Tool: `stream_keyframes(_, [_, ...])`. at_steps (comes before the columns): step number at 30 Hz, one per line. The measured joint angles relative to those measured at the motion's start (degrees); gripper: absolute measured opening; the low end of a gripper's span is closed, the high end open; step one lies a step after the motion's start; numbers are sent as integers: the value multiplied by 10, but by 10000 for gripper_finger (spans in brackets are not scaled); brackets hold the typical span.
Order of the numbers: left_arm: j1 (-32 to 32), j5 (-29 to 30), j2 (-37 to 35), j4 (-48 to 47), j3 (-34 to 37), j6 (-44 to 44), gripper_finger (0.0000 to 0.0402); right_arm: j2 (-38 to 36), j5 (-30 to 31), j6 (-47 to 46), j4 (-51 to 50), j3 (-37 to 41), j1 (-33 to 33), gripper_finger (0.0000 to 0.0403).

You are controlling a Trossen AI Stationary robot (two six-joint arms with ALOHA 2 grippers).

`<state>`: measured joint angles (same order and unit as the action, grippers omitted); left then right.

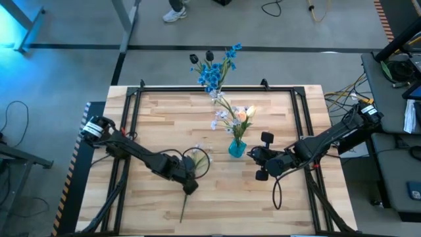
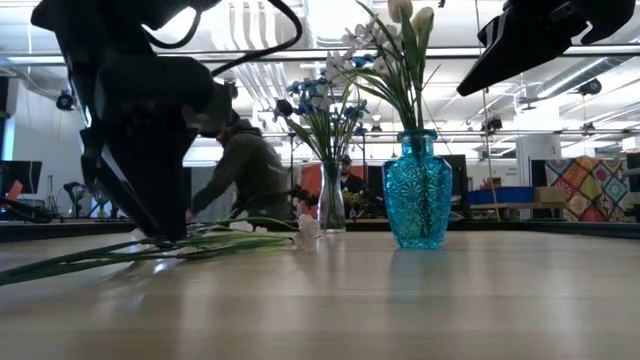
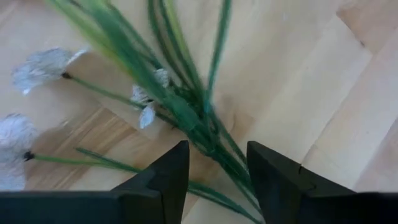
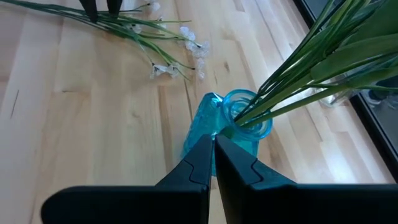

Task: Sort flowers into vase by color
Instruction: Put the white flower into the blue vase

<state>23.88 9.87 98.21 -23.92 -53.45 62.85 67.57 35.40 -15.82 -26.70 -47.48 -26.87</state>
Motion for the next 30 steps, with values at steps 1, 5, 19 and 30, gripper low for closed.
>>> stream_keyframes(1, [0, 0, 2, 5, 0, -5, 144, 0, 0, -1, 0, 0, 0, 12])
stream_keyframes(5, [4, 5, 10, 10, 1, -19, 107, 0, 0, -1, 0, 0, 0, 12])
stream_keyframes(19, [90, 137, -102, -46, 8, -54, 3, 0, 1, 5, 70, 25, -7, 12])
stream_keyframes(30, [191, 356, -186, 61, 18, -168, 1, 0, -13, 90, 284, 93, -29, 18])
